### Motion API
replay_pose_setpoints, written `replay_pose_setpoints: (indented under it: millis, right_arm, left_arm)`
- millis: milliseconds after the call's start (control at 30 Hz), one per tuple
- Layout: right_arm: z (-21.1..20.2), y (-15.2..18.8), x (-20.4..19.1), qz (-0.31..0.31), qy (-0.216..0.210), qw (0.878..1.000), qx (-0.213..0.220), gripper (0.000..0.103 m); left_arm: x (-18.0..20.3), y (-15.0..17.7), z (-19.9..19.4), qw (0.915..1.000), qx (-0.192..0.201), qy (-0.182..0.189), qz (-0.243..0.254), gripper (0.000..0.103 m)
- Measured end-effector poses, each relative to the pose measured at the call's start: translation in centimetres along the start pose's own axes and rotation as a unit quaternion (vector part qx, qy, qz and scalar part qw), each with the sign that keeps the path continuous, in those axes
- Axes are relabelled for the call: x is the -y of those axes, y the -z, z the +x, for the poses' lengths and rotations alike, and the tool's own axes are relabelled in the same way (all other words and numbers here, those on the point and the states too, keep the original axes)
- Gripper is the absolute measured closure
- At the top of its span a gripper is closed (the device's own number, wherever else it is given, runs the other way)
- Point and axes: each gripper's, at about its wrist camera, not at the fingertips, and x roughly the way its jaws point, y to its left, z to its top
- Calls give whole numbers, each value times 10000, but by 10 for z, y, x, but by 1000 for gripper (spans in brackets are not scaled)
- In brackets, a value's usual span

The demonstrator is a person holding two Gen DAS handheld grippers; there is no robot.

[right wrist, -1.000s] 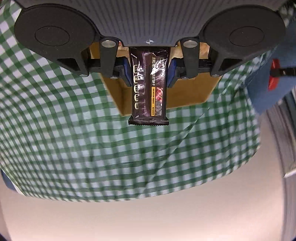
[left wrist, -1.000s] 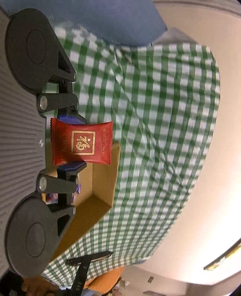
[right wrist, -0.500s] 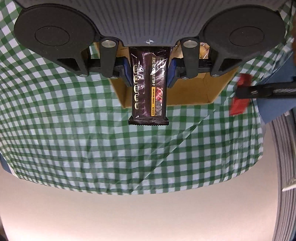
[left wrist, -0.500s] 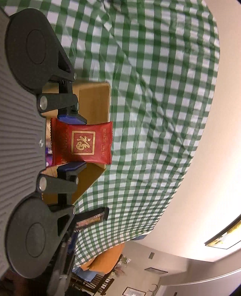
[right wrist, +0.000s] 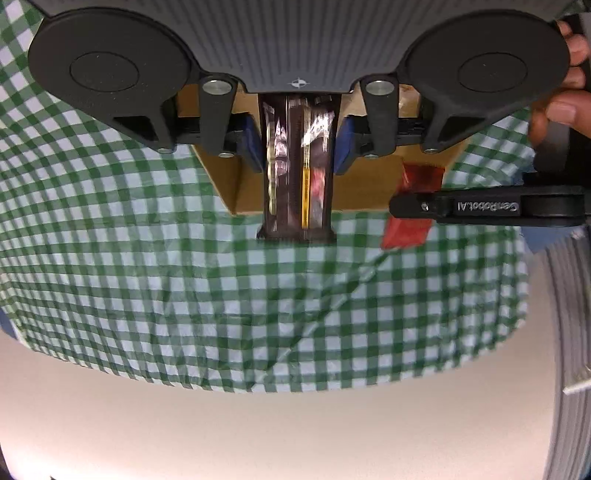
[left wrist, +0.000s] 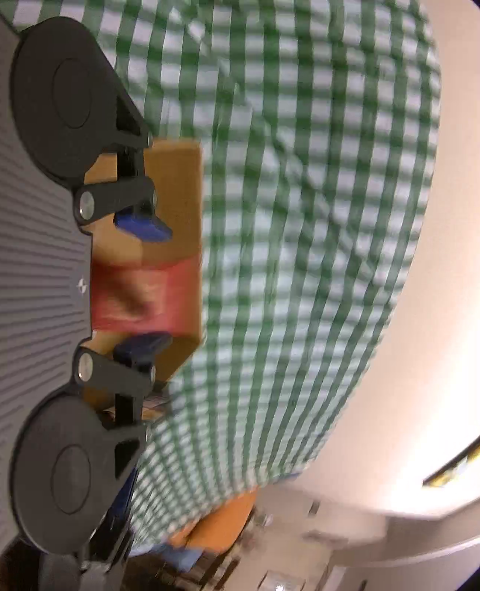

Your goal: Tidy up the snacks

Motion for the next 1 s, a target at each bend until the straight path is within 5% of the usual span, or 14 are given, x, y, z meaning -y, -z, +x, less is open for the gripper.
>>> replay_pose_setpoints:
  millis: [33,67,433,633,1000]
  right_arm:
    - [5,0,-2,-18,115,9999,-89,10]
    - [8,0,-3,2,245,9996,-138,1]
    - [8,5,6,358,356,9958,-759,1]
    - [-28,13,11,477,641,9918,-998,1]
    - [-119,43,26,712,458,9935,-764,1]
  left_arm:
    - [-4,-1,-1,9999,38,-34,-99,30]
    - [-10,-1,-2,9997,53,-28,-241,30]
    - [-6,15,-55,9968,441,-670,0,16]
    - [3,42,-106,9966,81,-767,-306,16]
    - [54,103,-182,9945,-305,-1006,-10,0]
